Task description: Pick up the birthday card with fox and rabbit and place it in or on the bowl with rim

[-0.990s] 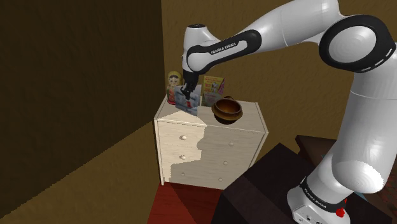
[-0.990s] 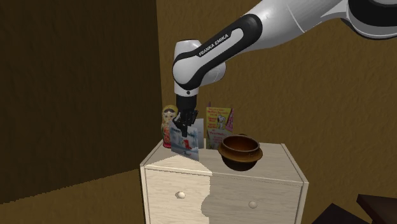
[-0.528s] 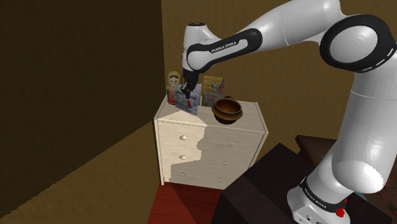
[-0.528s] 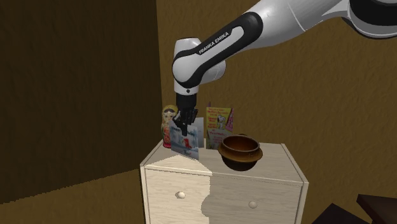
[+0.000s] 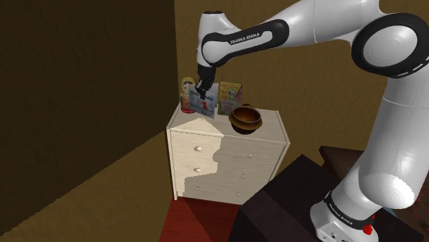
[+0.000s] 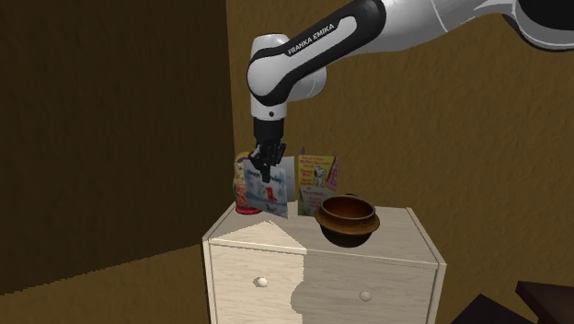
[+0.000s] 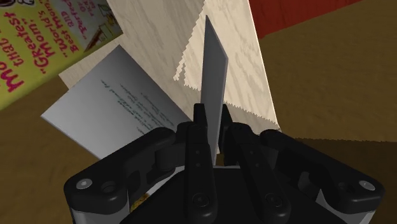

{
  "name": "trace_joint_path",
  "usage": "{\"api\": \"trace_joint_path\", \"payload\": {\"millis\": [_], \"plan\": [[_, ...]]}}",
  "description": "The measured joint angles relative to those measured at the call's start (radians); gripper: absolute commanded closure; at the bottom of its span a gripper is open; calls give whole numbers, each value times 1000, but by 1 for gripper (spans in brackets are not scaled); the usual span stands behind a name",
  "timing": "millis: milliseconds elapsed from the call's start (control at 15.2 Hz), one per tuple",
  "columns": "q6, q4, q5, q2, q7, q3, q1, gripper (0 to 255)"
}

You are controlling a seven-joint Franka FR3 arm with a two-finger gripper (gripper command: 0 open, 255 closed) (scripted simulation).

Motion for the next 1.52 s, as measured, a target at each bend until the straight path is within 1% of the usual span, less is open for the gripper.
{"api": "trace_joint_path", "payload": {"millis": [660, 1518], "plan": [[-127, 102, 10, -26, -14, 3, 0, 255], [-300, 284, 13, -17, -25, 5, 5, 255]]}}
